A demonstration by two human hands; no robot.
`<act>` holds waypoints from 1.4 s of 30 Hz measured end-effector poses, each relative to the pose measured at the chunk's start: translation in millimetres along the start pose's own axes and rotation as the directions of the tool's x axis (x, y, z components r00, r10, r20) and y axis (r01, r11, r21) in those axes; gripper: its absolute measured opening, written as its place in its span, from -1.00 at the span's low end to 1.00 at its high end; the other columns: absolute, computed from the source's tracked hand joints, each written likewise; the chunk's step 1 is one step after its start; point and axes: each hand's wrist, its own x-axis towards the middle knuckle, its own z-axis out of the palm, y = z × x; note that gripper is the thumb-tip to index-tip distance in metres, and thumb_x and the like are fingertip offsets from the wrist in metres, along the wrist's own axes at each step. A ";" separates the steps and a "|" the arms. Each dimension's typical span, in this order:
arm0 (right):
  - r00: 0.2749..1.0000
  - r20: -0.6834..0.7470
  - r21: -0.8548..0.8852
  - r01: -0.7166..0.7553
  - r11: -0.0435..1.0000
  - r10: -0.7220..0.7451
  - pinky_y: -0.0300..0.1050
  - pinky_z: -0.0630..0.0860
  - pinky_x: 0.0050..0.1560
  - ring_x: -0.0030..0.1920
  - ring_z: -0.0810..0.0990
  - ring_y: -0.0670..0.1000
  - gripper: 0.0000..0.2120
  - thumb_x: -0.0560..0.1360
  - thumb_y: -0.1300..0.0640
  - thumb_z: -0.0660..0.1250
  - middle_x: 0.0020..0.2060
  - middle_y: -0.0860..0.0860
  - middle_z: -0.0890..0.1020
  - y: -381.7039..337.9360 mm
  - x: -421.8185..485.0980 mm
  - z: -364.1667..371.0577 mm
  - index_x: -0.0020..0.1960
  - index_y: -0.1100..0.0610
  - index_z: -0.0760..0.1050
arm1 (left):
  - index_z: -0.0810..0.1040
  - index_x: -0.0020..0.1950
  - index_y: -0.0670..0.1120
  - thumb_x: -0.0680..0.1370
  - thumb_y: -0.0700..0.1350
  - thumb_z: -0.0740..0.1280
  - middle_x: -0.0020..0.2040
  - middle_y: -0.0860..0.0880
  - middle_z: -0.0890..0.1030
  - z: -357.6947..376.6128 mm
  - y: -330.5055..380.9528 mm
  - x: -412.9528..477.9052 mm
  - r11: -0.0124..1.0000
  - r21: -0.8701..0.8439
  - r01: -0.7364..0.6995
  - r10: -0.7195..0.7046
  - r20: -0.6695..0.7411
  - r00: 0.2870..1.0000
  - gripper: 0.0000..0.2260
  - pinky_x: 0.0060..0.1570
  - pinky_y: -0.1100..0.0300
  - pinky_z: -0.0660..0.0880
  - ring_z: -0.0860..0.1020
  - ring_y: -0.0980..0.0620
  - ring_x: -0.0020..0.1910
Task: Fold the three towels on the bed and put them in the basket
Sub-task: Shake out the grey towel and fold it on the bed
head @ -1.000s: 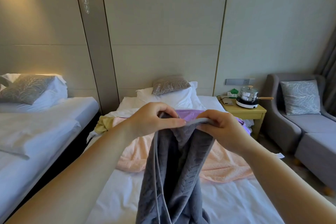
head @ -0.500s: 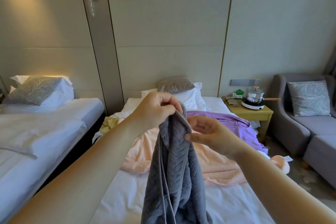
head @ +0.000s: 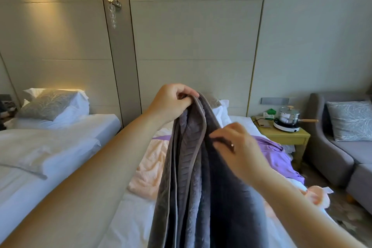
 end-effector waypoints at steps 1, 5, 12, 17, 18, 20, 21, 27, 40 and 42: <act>0.996 0.083 0.038 -0.034 0.999 0.031 -0.46 0.33 -0.12 -0.22 0.43 -0.27 -0.82 0.46 0.15 0.41 -0.15 -0.21 0.39 -2.0 -10.0 8.9 0.04 -0.03 0.61 | 0.62 -0.20 0.07 0.50 -0.32 0.33 -0.19 0.07 0.66 3.2 1.4 1.2 1.000 0.000 -0.009 0.009 -0.008 1.000 -0.72 0.03 0.24 0.53 0.61 0.10 -0.12; 0.987 0.071 0.031 -0.147 0.989 0.145 -0.60 0.25 -0.08 -0.20 0.35 -0.45 -0.78 0.41 0.01 0.46 -0.24 -0.30 0.33 1.8 -34.8 39.8 0.05 -0.04 0.61 | 0.62 -0.18 0.06 0.51 -0.29 0.31 -0.20 0.13 0.63 13.4 5.7 2.4 0.999 0.032 -0.025 0.027 -0.064 0.998 -0.75 -0.02 0.31 0.50 0.59 0.16 -0.17; 0.919 0.117 0.167 -0.393 0.904 0.377 -0.16 0.47 0.09 0.04 0.46 -0.04 -0.60 0.35 -0.21 0.43 -0.02 -0.12 0.36 -0.5 -38.2 73.5 0.12 -0.08 0.55 | 0.63 -0.18 0.05 0.50 -0.28 0.31 -0.38 0.21 0.58 17.4 10.0 2.5 0.999 -0.038 0.012 -0.018 -0.175 0.984 -0.76 -0.28 0.42 0.41 0.48 0.28 -0.44; 0.914 0.107 0.277 -0.405 0.871 0.391 -0.18 0.46 0.02 -0.04 0.46 -0.05 -0.89 0.39 0.00 0.47 -0.09 -0.09 0.39 -5.2 -24.3 81.4 -0.21 -0.02 0.56 | 0.61 -0.23 0.09 0.48 -0.32 0.28 -0.37 0.19 0.59 10.8 6.5 2.9 0.999 -0.051 0.012 -0.022 -0.197 0.980 -0.69 -0.26 0.40 0.46 0.52 0.27 -0.41; 0.910 0.132 0.313 -0.414 0.855 0.392 -0.22 0.43 0.00 -0.06 0.45 -0.07 -0.88 0.39 0.05 0.47 -0.11 -0.07 0.41 -5.3 -23.4 78.8 -0.24 -0.01 0.54 | 0.61 -0.22 0.09 0.48 -0.33 0.27 -0.29 0.16 0.62 6.8 3.3 3.5 0.999 -0.027 0.025 -0.031 -0.216 0.976 -0.68 -0.20 0.35 0.50 0.55 0.24 -0.32; 0.895 0.229 0.383 -0.444 0.810 0.382 -0.25 0.36 -0.12 -0.17 0.45 -0.10 -0.85 0.37 0.14 0.45 -0.21 -0.07 0.46 -1.2 -21.2 65.7 -0.31 0.04 0.50 | 0.60 -0.24 0.08 0.47 -0.34 0.23 -0.21 0.06 0.64 -5.1 -6.0 5.1 0.996 0.032 0.081 -0.069 -0.266 0.961 -0.66 -0.08 0.23 0.52 0.58 0.09 -0.18; 0.886 0.283 0.438 -0.461 0.772 0.368 -0.22 0.32 -0.19 -0.27 0.43 -0.08 -0.83 0.34 0.19 0.45 -0.31 -0.08 0.47 1.5 -19.4 54.7 -0.35 0.06 0.48 | 0.60 -0.25 0.08 0.46 -0.34 0.22 -0.19 0.02 0.65 -11.7 -11.7 5.6 0.992 0.059 0.114 -0.093 -0.289 0.953 -0.66 -0.07 0.21 0.51 0.57 0.04 -0.16; 0.902 0.292 0.743 -0.423 0.519 0.317 -0.06 0.29 -0.19 -0.26 0.34 0.08 -0.83 0.37 0.30 0.32 -0.33 0.14 0.38 24.5 22.1 -17.0 -0.35 0.10 0.46 | 0.59 -0.26 0.05 0.46 -0.35 0.21 -0.20 -0.04 0.65 -33.4 -31.9 1.9 0.979 0.050 0.197 -0.170 -0.328 0.929 -0.68 -0.13 0.21 0.50 0.56 0.02 -0.18; 0.878 0.460 0.528 -0.390 0.755 0.132 -0.19 0.48 0.05 -0.02 0.57 -0.06 -0.93 0.47 0.11 0.38 0.00 0.03 0.59 20.3 -33.3 40.9 -0.05 0.07 0.58 | 0.56 -0.22 -0.02 0.43 -0.47 0.09 -0.22 0.09 0.60 -5.8 -13.6 1.5 0.983 -0.139 0.121 -0.142 -0.152 0.978 -0.59 -0.15 0.39 0.46 0.53 0.23 -0.25; 0.907 0.388 0.397 -0.325 0.858 0.164 -0.22 0.37 0.17 0.15 0.46 -0.16 -0.93 0.46 0.08 0.40 0.14 -0.12 0.48 23.8 -38.1 47.8 -0.07 0.01 0.55 | 0.55 -0.25 -0.02 0.43 -0.46 0.08 -0.24 0.07 0.58 -2.7 -13.4 0.0 0.980 -0.162 0.120 -0.144 -0.146 0.979 -0.60 -0.14 0.28 0.44 0.51 0.14 -0.25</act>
